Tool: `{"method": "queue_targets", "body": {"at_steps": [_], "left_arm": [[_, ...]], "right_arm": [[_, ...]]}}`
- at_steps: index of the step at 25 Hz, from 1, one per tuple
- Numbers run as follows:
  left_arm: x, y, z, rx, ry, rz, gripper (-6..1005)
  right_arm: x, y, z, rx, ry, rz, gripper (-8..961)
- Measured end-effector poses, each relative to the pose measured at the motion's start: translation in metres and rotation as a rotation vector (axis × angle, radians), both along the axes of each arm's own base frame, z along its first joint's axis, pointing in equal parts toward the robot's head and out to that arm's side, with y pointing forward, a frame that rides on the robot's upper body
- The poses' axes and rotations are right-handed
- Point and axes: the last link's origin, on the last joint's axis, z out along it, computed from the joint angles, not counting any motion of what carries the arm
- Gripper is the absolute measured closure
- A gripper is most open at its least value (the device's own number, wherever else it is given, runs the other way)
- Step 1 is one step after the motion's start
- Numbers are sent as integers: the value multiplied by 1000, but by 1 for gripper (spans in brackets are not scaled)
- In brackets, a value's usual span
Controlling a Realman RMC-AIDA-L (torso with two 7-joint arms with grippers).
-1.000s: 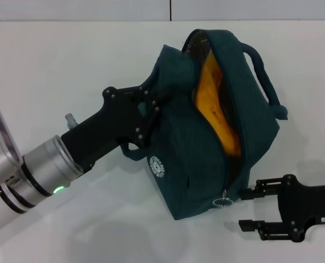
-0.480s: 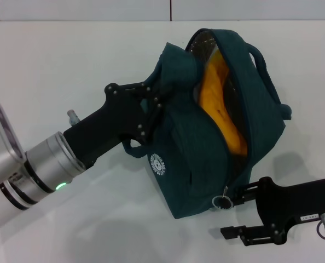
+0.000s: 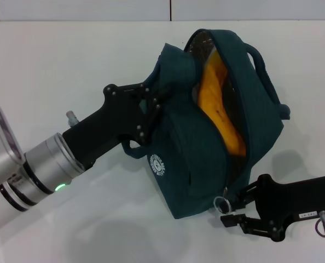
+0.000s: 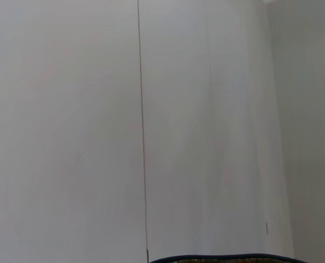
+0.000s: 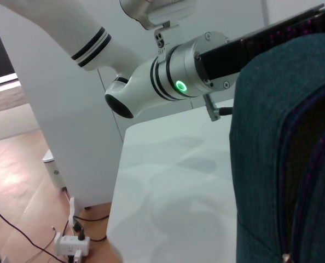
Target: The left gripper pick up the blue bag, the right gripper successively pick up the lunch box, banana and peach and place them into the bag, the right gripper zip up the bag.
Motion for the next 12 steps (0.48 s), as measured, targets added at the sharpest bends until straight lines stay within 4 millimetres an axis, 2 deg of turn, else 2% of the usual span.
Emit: {"method": "queue_targets", "body": {"at_steps": [1,6,12], "left_arm": [[0,0,0,0,0,0,965],[0,0,0,0,0,2,965],[-1,0,0,0,1,3,966]], "right_arm": [[0,0,0,-1,-1,1,527],[1,-1,0,3,-2,8,763],[0,0,1,33,11,46,774]]}}
